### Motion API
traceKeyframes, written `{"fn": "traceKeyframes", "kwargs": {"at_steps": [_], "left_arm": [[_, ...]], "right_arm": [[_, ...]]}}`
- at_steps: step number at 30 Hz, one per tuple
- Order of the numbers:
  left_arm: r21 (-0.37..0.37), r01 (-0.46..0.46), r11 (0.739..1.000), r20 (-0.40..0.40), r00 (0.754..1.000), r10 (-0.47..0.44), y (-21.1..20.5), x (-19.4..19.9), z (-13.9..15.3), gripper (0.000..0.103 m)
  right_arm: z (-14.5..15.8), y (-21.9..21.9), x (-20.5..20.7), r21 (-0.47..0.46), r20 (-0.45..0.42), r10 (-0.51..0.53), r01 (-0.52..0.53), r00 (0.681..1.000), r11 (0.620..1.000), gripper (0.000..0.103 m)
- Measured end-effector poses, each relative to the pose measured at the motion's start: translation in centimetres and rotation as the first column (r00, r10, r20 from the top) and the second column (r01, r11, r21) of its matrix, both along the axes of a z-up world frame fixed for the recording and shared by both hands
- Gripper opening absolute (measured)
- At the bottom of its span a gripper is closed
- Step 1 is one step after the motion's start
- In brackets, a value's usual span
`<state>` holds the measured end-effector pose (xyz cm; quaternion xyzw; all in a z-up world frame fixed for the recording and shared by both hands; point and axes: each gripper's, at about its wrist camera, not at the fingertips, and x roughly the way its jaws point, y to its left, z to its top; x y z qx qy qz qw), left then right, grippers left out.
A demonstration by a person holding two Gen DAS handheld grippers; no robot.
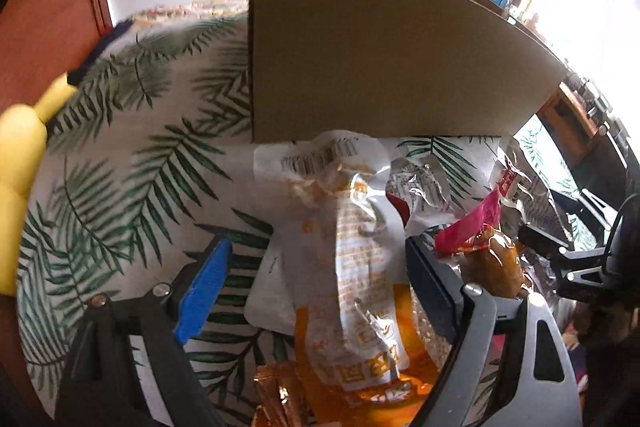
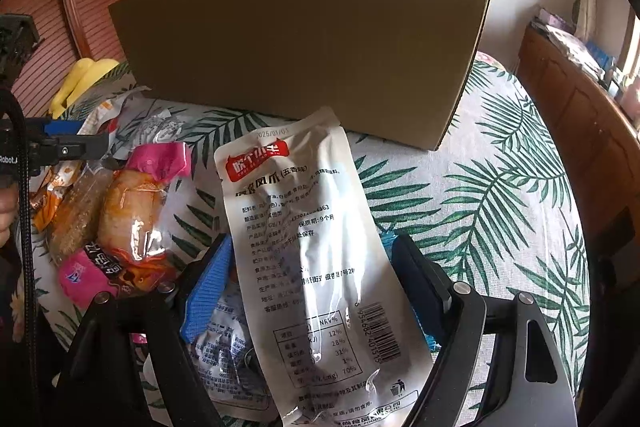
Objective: Organize snacks
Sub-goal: 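Close the right tool on the white pouch while the left tool grips the orange bag, then lift the white pouch with the right tool while the left tool lifts the orange-and-white bag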
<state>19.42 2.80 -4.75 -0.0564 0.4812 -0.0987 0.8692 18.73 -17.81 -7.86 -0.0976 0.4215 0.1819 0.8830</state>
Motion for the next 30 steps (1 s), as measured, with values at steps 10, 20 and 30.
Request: {"fn": "traceKeyframes", "kwargs": {"at_steps": [10, 20, 30], "left_arm": [[-0.064, 0.027, 0.998, -0.015, 1.0, -0.028, 0.0, -0.1, -0.3, 0.073], [-0.106, 0.001, 0.994, 0.025, 1.0, 0.001, 2.2, -0.8, 0.5, 0.056], [-0.11, 0.001, 0.994, 0.109, 0.994, 0.011, 3.2, -2.3, 2.7, 0.056]], "right_arm": [[0.0, 0.2, -0.4, -0.004, 0.004, -0.001, 0.001, 1.0, 1.0, 0.082], [0.0, 0.2, -0.5, -0.006, 0.007, -0.004, 0.004, 1.0, 1.0, 0.082], [0.6, -0.6, -0.1, -0.004, -0.023, -0.005, 0.005, 1.0, 1.0, 0.072]]}}
